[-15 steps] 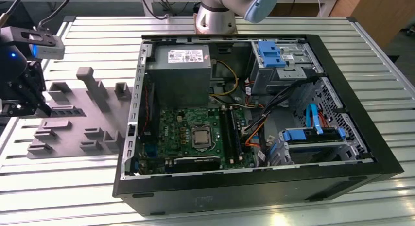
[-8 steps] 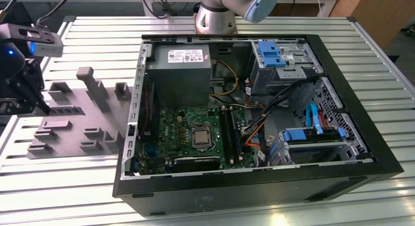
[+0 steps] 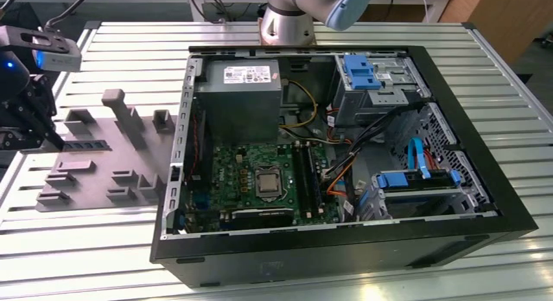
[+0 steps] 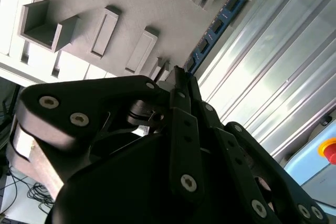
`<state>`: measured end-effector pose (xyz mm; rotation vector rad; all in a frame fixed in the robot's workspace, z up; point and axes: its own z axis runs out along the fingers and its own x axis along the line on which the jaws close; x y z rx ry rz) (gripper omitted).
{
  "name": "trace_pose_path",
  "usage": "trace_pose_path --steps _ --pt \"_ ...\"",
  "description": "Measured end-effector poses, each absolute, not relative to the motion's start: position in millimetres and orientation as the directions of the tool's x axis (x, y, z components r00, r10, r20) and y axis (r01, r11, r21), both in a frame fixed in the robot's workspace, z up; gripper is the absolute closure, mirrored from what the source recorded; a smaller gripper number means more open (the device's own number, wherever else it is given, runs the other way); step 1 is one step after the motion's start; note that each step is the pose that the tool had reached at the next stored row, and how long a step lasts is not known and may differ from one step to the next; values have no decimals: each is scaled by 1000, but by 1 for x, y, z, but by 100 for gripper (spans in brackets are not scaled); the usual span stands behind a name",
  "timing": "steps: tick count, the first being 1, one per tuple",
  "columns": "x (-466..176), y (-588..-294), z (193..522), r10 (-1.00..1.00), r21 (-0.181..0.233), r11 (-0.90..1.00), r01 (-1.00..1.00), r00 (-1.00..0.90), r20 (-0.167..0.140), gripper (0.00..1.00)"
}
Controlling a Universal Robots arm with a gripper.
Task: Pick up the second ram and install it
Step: 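Pick up the second ram and move it above second insertion slot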
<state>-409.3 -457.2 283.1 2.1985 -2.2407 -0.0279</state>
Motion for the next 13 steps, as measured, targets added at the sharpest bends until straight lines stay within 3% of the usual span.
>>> trace_pose_path --steps 13 --pt "-409 -457 293 -1000 14 19 -1000 -19 -11 86"
